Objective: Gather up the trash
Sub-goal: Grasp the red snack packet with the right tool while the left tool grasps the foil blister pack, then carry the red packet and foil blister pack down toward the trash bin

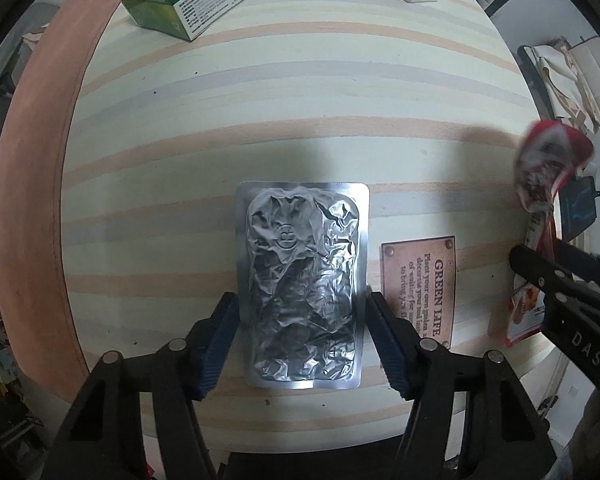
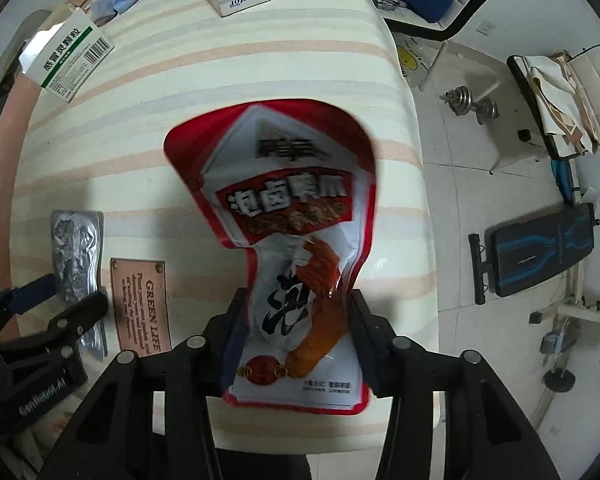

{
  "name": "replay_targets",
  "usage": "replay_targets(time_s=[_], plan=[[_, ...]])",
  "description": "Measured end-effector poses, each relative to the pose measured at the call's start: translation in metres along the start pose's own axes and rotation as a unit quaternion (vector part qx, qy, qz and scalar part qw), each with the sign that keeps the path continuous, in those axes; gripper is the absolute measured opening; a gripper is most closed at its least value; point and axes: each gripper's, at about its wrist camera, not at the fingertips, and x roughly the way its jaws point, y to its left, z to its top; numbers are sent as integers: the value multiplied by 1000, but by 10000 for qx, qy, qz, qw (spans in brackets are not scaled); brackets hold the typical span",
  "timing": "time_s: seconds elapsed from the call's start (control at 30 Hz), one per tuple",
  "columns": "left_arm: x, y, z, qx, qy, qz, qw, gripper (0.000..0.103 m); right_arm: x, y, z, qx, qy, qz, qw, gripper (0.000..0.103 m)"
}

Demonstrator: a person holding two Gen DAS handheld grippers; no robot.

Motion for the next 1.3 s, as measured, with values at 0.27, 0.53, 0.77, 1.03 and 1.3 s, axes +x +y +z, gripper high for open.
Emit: replay_targets(time_s=[0.27, 0.53, 0.77, 1.03, 1.3], plan=[[1, 1, 15, 40, -59, 36, 10000, 62, -4, -1, -1, 10, -141, 94, 9999, 45], [-17, -2, 12, 21, -282, 90, 9996, 62, -20, -6, -10, 128, -335, 452, 9983, 44], [-39, 2, -1, -58, -564, 44, 9984, 62, -42, -8, -8, 245, -521, 878, 9945, 44], [-79, 26, -24, -344, -1015, -62, 9942, 62, -68, 5, -14, 189, -734, 1284, 9888, 44], [-123, 64, -66, -436, -1440, -279, 9882, 62, -107, 40, -62, 251, -1050, 1555, 9819, 44]])
